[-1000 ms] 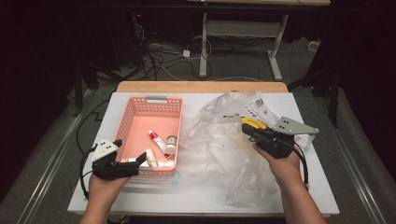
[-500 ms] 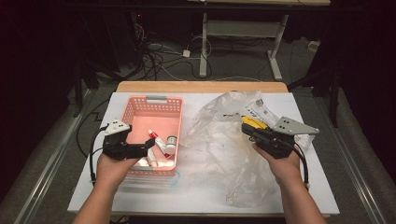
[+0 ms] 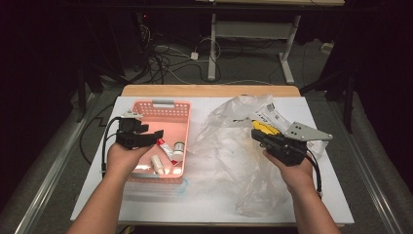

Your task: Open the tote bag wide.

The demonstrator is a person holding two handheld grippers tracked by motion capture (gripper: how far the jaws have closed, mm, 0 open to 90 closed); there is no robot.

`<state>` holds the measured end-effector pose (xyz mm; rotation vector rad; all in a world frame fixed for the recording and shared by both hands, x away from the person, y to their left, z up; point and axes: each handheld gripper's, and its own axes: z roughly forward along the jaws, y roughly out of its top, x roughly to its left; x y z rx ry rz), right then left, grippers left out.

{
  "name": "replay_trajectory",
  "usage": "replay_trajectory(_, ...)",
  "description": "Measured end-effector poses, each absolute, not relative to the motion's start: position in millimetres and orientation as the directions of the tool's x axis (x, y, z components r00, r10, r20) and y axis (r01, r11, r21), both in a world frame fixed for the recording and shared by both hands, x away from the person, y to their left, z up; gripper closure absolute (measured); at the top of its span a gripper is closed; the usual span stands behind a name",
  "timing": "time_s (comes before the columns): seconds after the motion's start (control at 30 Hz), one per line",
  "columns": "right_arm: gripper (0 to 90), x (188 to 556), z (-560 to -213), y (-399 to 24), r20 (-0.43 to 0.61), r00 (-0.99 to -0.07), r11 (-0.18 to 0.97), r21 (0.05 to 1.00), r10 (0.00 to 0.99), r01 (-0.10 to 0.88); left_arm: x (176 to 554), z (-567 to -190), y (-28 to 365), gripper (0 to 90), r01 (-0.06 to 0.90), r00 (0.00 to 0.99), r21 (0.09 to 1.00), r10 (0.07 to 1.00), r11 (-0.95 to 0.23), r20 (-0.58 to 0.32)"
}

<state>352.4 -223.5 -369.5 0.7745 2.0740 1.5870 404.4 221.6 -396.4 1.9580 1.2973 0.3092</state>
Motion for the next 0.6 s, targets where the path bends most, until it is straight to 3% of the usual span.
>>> replay_trajectory(0.23,90.0,352,-370,-224,0.011,-0.76,0.194,0.964,0.65,0.18,423,-412,220,55.3,0.76,0.405,0.617,0.891,-0.203,-0.206)
replay_trajectory(0.37,90.0,353,-370,-223,0.013,-0.76,0.193,0.964,0.65,0.182,428,-418,217,72.0,0.765,0.391,0.602,0.908,-0.228,-0.152)
replay_trajectory(0.6,90.0,353,-370,-223,0.012,-0.762,0.195,0.964,0.647,0.181,440,-430,214,87.6,0.826,0.358,0.504,0.925,-0.251,-0.127)
